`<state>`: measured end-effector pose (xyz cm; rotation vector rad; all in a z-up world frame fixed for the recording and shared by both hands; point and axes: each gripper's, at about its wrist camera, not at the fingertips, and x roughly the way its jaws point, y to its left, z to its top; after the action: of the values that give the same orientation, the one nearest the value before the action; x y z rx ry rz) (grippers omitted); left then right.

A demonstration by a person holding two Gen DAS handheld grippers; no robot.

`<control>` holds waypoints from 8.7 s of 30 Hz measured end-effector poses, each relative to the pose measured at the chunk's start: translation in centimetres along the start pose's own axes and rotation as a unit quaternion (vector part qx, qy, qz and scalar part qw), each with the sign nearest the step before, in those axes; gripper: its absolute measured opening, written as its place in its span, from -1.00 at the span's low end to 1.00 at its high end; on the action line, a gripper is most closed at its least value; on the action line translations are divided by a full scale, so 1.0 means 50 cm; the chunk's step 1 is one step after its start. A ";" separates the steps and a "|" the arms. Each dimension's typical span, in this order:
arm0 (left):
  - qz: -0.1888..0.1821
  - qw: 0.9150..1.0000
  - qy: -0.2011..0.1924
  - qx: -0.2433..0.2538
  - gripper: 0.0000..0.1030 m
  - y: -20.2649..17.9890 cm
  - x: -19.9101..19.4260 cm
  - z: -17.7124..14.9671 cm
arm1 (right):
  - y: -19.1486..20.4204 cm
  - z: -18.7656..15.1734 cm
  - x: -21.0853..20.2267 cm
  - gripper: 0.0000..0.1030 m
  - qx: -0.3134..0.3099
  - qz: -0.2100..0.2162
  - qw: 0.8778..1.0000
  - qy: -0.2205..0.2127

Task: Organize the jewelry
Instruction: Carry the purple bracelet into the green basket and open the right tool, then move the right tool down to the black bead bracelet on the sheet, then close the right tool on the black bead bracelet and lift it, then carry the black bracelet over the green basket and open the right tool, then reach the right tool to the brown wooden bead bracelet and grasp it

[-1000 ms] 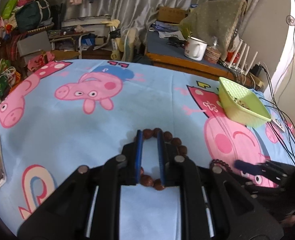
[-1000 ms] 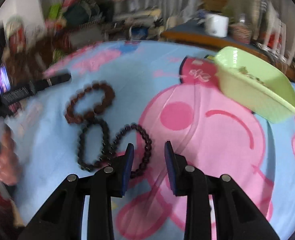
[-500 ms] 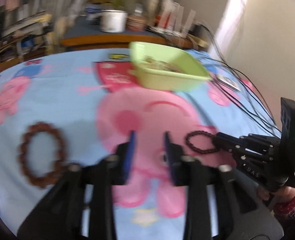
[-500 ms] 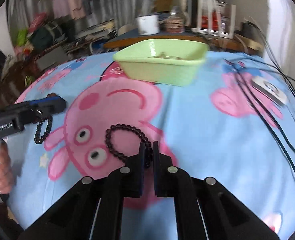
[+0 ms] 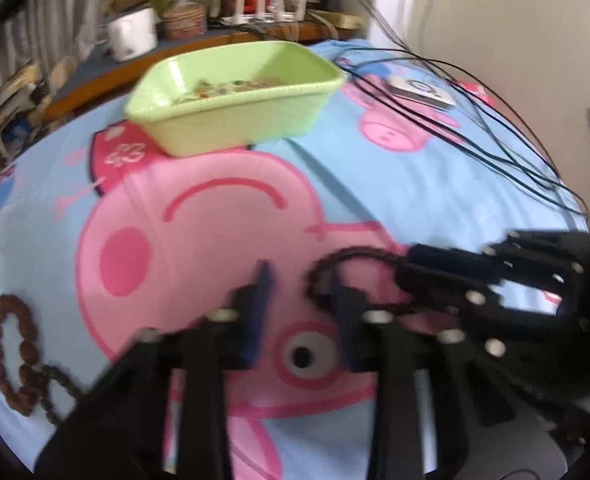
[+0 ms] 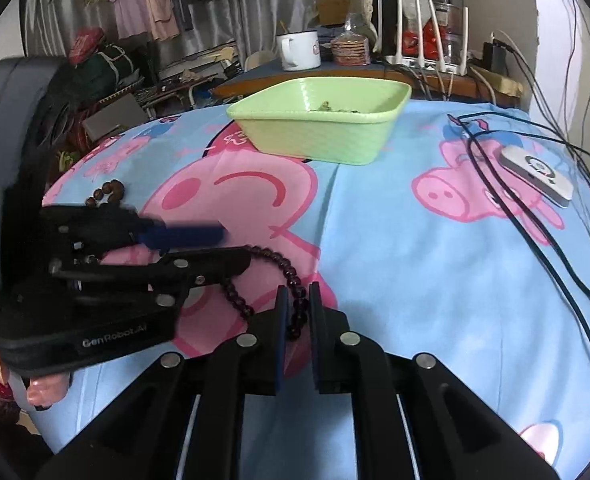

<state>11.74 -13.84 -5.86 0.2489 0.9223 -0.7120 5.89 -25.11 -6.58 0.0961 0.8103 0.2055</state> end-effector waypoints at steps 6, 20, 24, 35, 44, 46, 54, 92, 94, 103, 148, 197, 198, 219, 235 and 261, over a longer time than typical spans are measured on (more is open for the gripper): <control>-0.041 0.999 0.000 -0.025 -0.87 0.013 -0.010 0.016 | -0.010 0.027 -0.021 -1.00 0.022 0.031 0.999 -0.027; -0.034 0.995 -0.086 -0.046 -0.87 0.113 -0.077 0.203 | -0.026 0.247 -0.030 -1.00 0.006 0.037 0.991 -0.125; -0.025 0.994 -0.095 -0.049 -0.87 0.140 -0.060 0.258 | -0.046 0.291 -0.001 -1.00 0.012 0.035 0.991 -0.129; 0.013 0.989 -0.100 -0.111 -0.64 0.231 -0.007 0.299 | -0.109 0.313 0.097 -1.00 0.088 0.017 0.989 -0.114; 0.073 0.987 -0.109 -0.096 -0.64 0.172 -0.061 0.195 | -0.056 0.203 0.029 -1.00 0.098 0.015 0.988 -0.116; 0.078 0.986 -0.111 -0.093 -0.64 0.156 -0.075 0.168 | -0.041 0.171 0.012 -1.00 0.104 0.016 0.988 -0.114; 0.122 0.981 -0.124 -0.081 -0.64 0.097 -0.132 0.066 | 0.013 0.082 -0.046 -1.00 0.122 0.004 0.986 -0.114; 0.151 0.974 -0.145 -0.086 -0.40 0.079 -0.213 -0.070 | 0.115 0.032 -0.108 -1.00 0.107 0.012 0.985 -0.134; 0.151 0.974 -0.144 -0.086 -0.40 0.082 -0.213 -0.072 | 0.117 0.032 -0.107 -1.00 0.107 0.011 0.985 -0.134; 0.154 0.974 -0.141 -0.090 -0.40 0.093 -0.207 -0.076 | 0.127 0.033 -0.093 -1.00 0.105 0.013 0.986 -0.126; 0.153 0.963 -0.101 -0.197 -0.40 0.315 -0.217 -0.148 | 0.190 0.062 0.044 -1.00 0.050 0.043 0.997 -0.039; 0.024 0.992 -0.062 -0.112 -0.82 0.193 0.040 0.271 | -0.111 0.297 0.103 -1.00 0.083 -0.042 0.991 -0.092; 0.017 0.991 -0.055 -0.117 -0.82 0.197 0.046 0.269 | -0.120 0.288 0.105 -1.00 0.097 -0.036 0.990 -0.094; 0.181 0.943 -0.089 -0.267 -0.41 0.401 -0.249 -0.141 | 0.217 0.138 0.122 -1.00 -0.015 0.102 0.995 -0.007; 0.167 0.949 -0.072 -0.256 -0.02 0.430 -0.223 -0.189 | 0.375 0.186 0.199 -1.00 -0.068 0.106 0.992 0.026; 0.021 0.993 -0.028 -0.108 -0.72 0.087 -0.089 -0.106 | 0.068 -0.003 0.001 -1.00 0.070 0.028 0.997 -0.013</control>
<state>9.43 -6.01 -5.88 0.0560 0.9296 -0.5716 5.31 -21.75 -6.19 0.2521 0.7966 0.2000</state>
